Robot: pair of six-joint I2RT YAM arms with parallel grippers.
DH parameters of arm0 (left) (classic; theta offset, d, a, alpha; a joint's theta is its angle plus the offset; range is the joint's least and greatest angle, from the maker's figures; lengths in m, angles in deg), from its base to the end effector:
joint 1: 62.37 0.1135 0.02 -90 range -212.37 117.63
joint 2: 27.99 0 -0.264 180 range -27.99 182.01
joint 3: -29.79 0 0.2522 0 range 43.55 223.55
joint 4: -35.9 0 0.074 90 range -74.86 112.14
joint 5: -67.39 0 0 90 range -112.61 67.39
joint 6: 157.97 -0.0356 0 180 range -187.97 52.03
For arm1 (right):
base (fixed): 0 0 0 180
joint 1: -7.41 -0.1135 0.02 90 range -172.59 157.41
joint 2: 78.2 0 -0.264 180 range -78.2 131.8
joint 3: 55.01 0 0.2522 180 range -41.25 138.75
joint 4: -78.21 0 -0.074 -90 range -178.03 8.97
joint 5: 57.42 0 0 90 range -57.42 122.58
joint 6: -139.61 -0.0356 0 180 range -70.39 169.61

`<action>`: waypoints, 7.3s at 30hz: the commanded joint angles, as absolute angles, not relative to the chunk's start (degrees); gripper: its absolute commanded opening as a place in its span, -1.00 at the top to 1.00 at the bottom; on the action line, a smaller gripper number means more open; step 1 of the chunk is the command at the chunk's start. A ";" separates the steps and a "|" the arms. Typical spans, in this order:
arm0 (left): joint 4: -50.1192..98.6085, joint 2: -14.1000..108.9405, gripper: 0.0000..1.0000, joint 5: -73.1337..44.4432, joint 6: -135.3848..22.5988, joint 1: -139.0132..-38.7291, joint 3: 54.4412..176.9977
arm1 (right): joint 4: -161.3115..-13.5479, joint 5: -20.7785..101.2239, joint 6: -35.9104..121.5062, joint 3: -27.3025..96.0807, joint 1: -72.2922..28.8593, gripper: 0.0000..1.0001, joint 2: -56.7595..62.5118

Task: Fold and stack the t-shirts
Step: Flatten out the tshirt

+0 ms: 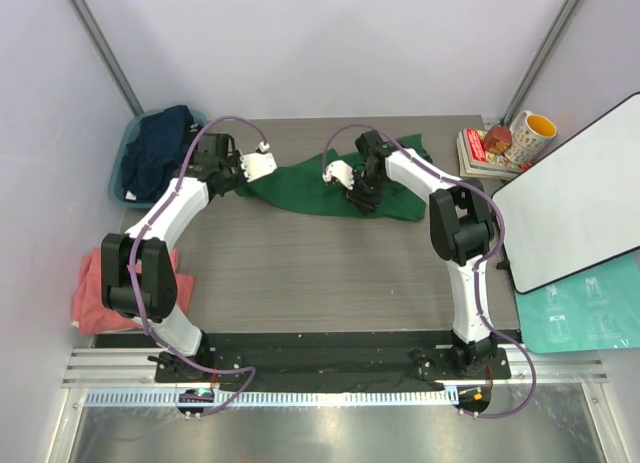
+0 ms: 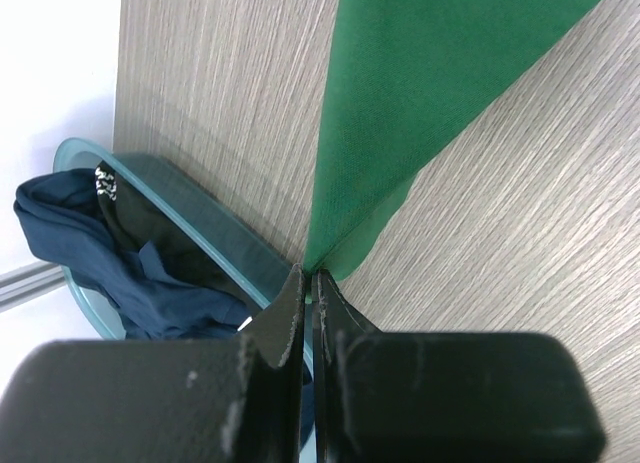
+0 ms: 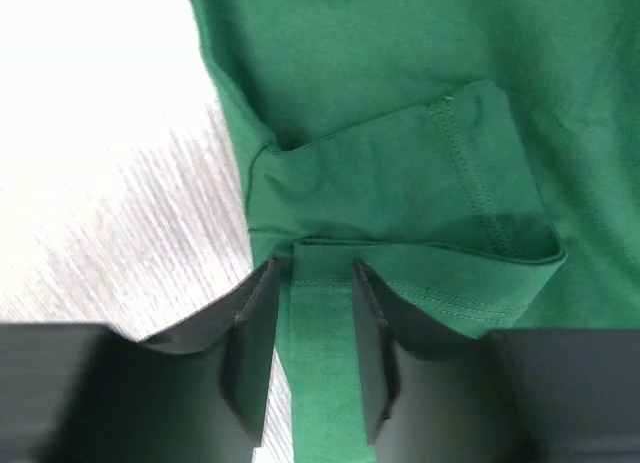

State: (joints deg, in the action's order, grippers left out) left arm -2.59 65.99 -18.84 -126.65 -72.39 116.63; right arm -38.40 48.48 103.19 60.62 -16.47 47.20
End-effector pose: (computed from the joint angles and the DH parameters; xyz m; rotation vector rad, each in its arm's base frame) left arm 0.3592 -0.0658 0.2672 1.3749 1.9550 0.3298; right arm 0.4101 0.1922 0.1823 -1.7814 2.1294 0.2694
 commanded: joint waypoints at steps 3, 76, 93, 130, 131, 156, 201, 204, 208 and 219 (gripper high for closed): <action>-1.33 65.88 1.00 -17.51 -125.80 -72.74 118.96 | -41.97 45.68 101.38 60.00 -16.58 0.55 47.92; 29.85 58.84 1.00 -8.37 -141.25 -73.63 140.14 | -100.32 19.84 111.13 63.07 0.20 0.98 7.64; 54.48 88.31 1.00 -18.65 -145.41 -71.95 175.14 | -108.49 23.43 115.00 101.46 3.10 0.97 34.15; -43.04 54.26 0.99 12.90 -163.32 -65.45 114.37 | -13.24 51.30 124.75 45.59 1.35 0.98 10.74; -46.38 56.45 1.00 12.90 -163.51 -65.45 116.65 | -11.93 51.04 125.28 45.68 1.26 0.98 11.44; -66.98 51.12 1.00 0.34 -192.16 -65.45 108.50 | -1.72 47.88 138.65 31.18 -3.75 0.98 3.54; 6.07 91.46 1.00 -14.19 -131.26 -67.56 143.91 | -45.23 53.06 98.82 59.58 3.46 0.98 40.01; -3.41 91.19 1.00 -7.17 -129.33 -67.56 146.89 | -44.35 52.97 99.97 56.24 3.46 0.97 39.04; -10.37 93.82 1.00 -5.12 -129.41 -67.99 149.10 | -44.26 52.54 100.33 53.50 3.37 0.98 39.13; -11.26 104.10 1.00 -13.02 -131.34 -70.45 153.94 | -43.82 50.51 101.20 50.69 3.54 0.98 38.95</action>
State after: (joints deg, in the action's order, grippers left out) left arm -9.52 101.75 -9.98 -130.45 -69.27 151.67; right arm -44.06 51.24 99.83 52.10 3.62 41.43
